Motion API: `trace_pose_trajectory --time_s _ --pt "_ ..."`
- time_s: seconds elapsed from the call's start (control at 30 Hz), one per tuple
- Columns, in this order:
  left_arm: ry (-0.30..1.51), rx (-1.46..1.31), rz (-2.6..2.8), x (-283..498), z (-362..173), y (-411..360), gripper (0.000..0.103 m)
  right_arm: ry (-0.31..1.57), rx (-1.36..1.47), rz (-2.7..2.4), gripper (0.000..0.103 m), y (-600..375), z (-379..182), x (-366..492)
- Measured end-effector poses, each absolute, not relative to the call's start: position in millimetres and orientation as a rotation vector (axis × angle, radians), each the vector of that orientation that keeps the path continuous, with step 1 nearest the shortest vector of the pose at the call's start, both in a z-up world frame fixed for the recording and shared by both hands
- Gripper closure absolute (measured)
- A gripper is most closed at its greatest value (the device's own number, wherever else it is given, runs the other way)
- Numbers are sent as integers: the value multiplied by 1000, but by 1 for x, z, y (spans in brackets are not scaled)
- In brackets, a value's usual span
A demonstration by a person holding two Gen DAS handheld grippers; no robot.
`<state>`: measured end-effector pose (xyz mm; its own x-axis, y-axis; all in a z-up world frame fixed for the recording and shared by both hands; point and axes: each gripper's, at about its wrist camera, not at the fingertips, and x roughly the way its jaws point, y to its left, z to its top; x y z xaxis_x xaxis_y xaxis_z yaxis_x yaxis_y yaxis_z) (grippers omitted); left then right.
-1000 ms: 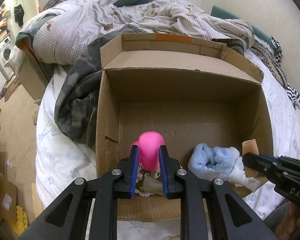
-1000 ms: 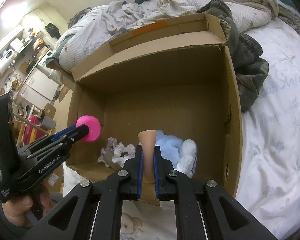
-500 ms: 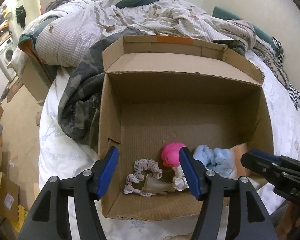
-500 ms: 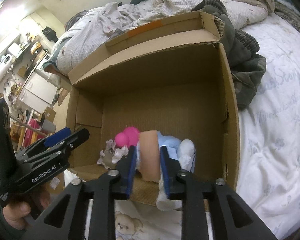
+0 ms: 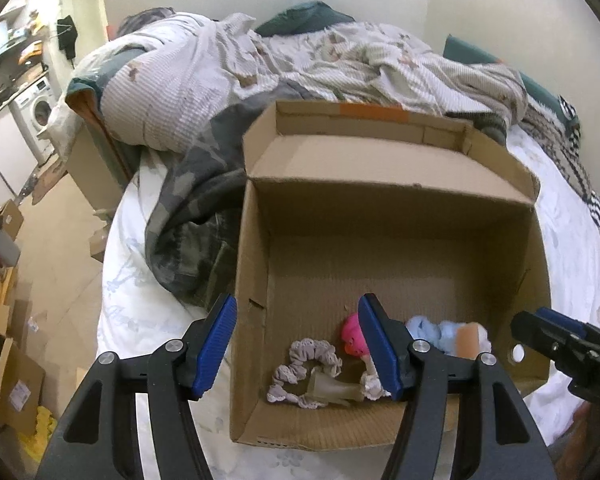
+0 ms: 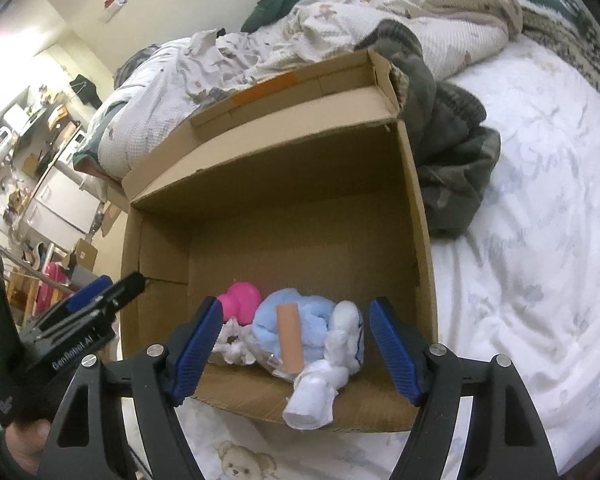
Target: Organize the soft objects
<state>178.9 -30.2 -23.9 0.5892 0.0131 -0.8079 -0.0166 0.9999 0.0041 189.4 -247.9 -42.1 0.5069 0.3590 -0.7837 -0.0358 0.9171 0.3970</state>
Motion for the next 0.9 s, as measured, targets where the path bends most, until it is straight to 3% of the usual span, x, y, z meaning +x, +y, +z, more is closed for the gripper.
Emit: trace_pose_trajectory --time_s 0.4,0.5,0.57,0.67,0.9 --pt "883 -32 30 151 1 -20 43 989 274 188 23 -246 -27 168" --pt "873 -24 15 137 8 -18 43 989 284 197 13 -246 -24 159" --pt "880 -33 3 128 11 -15 36 965 279 195 3 -245 -18 152" --pt "886 -61 -3 111 13 -7 22 933 268 194 0 -245 -10 140" --pt "851 -61 -26 80 18 -1 1 928 279 183 0 -245 -9 114"
